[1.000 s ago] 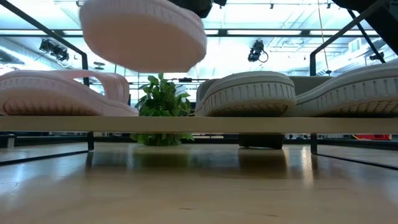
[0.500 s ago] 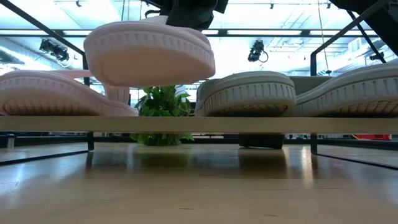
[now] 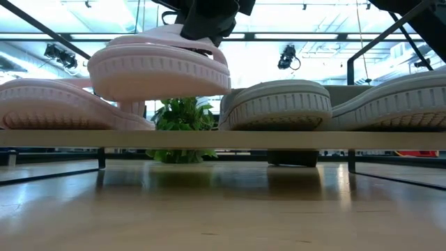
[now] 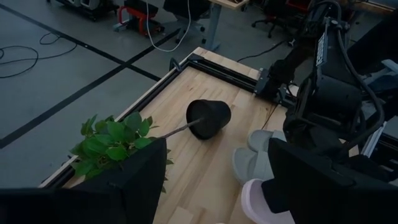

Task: Pick and place slides into the shelf
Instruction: Put the pink slipper on the shelf

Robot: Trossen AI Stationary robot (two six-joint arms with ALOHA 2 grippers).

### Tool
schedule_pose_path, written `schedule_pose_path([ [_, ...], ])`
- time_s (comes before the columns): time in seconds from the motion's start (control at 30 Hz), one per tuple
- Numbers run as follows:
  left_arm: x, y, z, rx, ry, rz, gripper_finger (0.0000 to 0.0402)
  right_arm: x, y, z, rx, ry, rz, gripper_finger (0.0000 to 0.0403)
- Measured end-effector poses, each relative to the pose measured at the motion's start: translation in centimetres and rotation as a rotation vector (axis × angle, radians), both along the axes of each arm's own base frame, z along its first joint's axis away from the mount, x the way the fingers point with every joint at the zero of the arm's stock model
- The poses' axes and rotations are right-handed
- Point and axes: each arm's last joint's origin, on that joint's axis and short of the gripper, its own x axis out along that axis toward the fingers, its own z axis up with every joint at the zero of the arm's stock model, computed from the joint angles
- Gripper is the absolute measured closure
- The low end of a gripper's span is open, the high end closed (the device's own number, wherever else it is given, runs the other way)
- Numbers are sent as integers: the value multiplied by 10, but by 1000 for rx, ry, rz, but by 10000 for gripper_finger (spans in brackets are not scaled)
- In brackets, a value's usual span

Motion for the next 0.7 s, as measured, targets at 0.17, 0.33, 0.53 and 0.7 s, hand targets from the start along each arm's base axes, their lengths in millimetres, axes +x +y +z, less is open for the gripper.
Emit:
schedule_pose_path([
  [0.17,0,0,0,1,0,0,115,2,-5,0,-5,-13,-13,395],
  [0.33,0,0,0,1,0,0,115,2,-10,0,-27,-19,-29,395],
  [0.53,0,0,0,1,0,0,115,1,-10,-6,-12,-1,-24,395],
  [0.7,0,0,0,0,0,0,115,0,-2,-16,5,8,-4,395],
])
